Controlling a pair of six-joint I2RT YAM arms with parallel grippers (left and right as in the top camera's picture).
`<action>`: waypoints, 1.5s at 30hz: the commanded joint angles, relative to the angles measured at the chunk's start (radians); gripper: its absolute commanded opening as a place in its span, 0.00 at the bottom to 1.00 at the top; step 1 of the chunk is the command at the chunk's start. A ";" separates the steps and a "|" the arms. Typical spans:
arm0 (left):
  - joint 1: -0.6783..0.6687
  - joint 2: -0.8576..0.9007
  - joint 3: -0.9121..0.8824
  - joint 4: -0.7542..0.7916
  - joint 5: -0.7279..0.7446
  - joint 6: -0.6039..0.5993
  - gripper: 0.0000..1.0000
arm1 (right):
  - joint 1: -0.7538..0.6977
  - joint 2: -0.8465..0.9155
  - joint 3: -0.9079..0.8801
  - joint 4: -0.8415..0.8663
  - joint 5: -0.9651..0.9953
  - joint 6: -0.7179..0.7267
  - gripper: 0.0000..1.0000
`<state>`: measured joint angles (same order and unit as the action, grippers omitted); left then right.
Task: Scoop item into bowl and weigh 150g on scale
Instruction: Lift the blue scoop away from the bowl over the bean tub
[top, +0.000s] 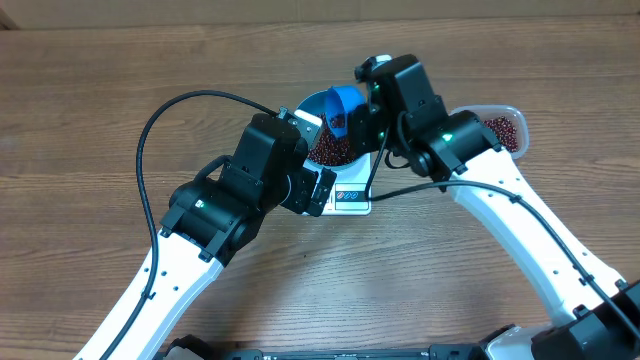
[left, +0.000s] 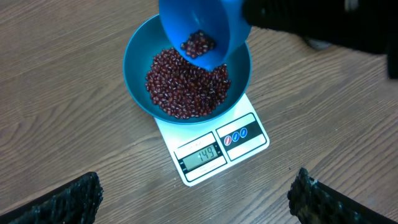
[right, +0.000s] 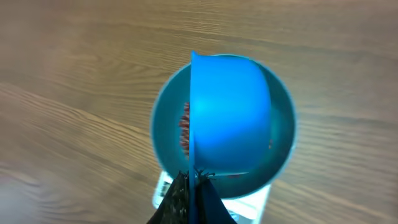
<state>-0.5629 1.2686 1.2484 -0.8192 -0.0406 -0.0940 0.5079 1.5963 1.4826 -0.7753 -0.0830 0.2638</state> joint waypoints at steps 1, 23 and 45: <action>0.000 -0.007 0.023 0.001 0.007 0.020 1.00 | -0.064 0.005 0.003 0.032 -0.176 0.156 0.04; 0.000 -0.007 0.023 0.001 0.005 0.020 0.99 | -0.476 0.005 0.003 0.023 -0.409 0.154 0.04; 0.000 -0.007 0.023 0.001 0.005 0.020 0.99 | -0.663 0.003 0.006 -0.195 -0.154 -0.169 0.04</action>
<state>-0.5629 1.2686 1.2484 -0.8192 -0.0406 -0.0940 -0.1501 1.5970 1.4826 -0.9672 -0.3843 0.1490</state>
